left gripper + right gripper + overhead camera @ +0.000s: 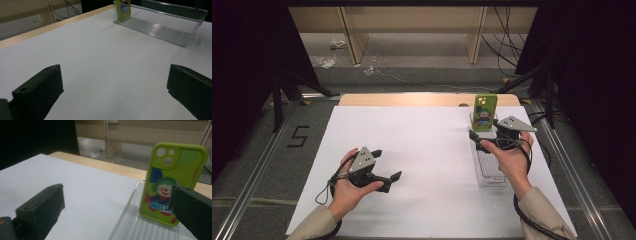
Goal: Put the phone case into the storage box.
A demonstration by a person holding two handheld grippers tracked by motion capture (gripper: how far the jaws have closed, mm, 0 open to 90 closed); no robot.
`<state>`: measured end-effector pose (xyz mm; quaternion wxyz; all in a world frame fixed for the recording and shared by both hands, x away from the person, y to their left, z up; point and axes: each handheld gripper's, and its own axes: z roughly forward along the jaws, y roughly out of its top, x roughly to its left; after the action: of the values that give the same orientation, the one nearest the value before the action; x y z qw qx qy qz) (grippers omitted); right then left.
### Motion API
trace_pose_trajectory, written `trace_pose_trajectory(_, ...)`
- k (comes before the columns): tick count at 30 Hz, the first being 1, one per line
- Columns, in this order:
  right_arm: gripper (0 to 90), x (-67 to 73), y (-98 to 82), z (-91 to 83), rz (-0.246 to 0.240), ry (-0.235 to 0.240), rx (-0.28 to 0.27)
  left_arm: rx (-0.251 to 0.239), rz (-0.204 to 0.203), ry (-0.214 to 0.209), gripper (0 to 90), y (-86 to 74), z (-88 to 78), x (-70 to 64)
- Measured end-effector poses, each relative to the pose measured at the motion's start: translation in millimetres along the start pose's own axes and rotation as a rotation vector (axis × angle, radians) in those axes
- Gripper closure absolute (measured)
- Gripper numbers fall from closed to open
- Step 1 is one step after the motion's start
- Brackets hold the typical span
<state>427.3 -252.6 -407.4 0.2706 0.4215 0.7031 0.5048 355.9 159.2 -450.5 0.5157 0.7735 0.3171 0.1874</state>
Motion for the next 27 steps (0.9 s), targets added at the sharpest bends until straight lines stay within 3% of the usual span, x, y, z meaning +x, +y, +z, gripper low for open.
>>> trace_pose_trajectory(27, 2.2, 8.2, -7.5, -14.3, -0.012, 0.067, 0.019, -0.002, -0.001, 0.001, 0.0, 0.3, -0.4, 0.2)
